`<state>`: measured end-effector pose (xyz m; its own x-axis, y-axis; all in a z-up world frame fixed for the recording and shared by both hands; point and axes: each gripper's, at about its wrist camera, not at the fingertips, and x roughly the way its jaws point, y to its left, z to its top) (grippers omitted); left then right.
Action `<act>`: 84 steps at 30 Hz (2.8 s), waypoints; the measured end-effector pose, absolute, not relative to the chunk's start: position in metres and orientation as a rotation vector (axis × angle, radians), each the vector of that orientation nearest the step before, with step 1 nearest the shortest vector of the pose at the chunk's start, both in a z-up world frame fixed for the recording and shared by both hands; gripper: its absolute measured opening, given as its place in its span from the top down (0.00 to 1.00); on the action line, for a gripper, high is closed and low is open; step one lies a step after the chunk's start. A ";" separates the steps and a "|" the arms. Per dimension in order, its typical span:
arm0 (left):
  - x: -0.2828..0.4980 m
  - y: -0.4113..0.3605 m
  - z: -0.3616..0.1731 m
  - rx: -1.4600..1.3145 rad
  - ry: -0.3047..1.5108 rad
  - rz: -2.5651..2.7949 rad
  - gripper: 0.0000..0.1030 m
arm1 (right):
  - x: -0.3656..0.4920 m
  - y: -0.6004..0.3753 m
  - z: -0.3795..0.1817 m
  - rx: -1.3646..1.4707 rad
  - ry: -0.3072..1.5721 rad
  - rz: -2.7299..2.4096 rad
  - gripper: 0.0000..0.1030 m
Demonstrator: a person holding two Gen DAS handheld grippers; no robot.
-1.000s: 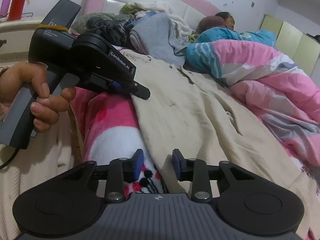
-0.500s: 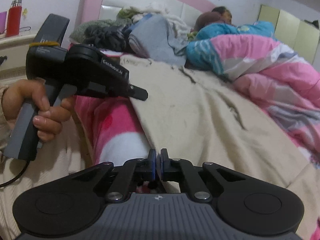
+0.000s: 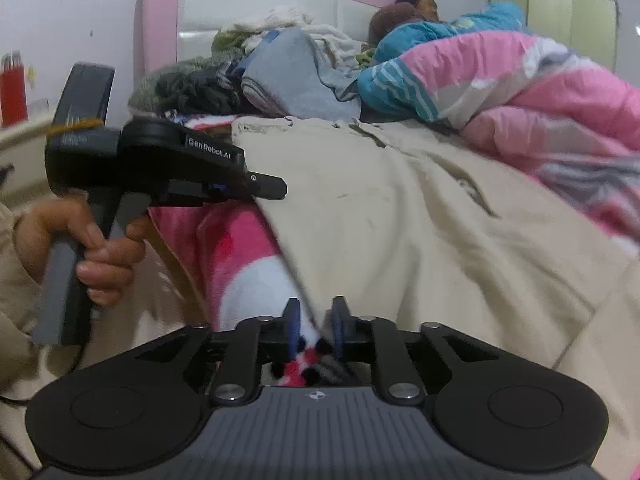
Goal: Fold clothes
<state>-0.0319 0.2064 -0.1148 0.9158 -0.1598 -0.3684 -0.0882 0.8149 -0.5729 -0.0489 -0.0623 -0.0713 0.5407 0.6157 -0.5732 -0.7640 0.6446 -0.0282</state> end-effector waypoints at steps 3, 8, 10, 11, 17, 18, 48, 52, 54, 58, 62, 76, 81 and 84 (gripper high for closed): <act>-0.037 0.202 -0.111 -0.582 0.405 -0.013 0.88 | -0.053 -0.073 -0.072 -0.246 0.588 0.850 0.79; -0.051 0.196 -0.104 -0.539 0.352 0.034 0.86 | -0.061 -0.089 -0.077 -0.204 0.644 0.858 0.79; -0.059 0.193 -0.099 -0.513 0.309 0.050 0.86 | -0.066 -0.094 -0.077 -0.195 0.659 0.860 0.79; -0.063 0.191 -0.095 -0.501 0.283 0.057 0.86 | -0.069 -0.096 -0.076 -0.194 0.666 0.862 0.78; -0.057 0.165 -0.075 -0.406 0.245 -0.054 0.76 | -0.078 -0.119 -0.059 -0.083 0.666 0.862 0.70; -0.051 0.157 -0.074 -0.386 0.262 -0.095 0.74 | -0.077 -0.126 -0.052 -0.045 0.659 0.850 0.67; -0.008 0.116 -0.112 -0.222 0.416 -0.147 0.71 | -0.022 -0.180 -0.041 -0.074 0.637 0.262 0.56; -0.008 0.114 -0.112 -0.211 0.413 -0.143 0.71 | -0.025 -0.206 -0.035 0.051 0.647 0.253 0.94; -0.009 0.114 -0.113 -0.207 0.412 -0.142 0.71 | -0.029 -0.216 -0.032 0.073 0.630 0.220 0.95; -0.009 0.114 -0.113 -0.205 0.411 -0.142 0.70 | -0.037 -0.245 -0.030 0.181 0.619 0.162 0.95; -0.009 0.115 -0.113 -0.204 0.411 -0.142 0.70 | -0.042 -0.282 -0.039 0.378 0.642 0.114 0.95; -0.010 0.114 -0.112 -0.218 0.413 -0.136 0.70 | -0.068 -0.336 -0.053 0.543 0.630 -0.046 0.94; -0.011 0.118 -0.112 -0.241 0.417 -0.136 0.70 | -0.076 -0.356 -0.037 0.521 0.529 -0.274 0.89; -0.012 0.119 -0.112 -0.250 0.421 -0.137 0.70 | -0.065 -0.354 -0.019 0.500 0.487 -0.222 0.87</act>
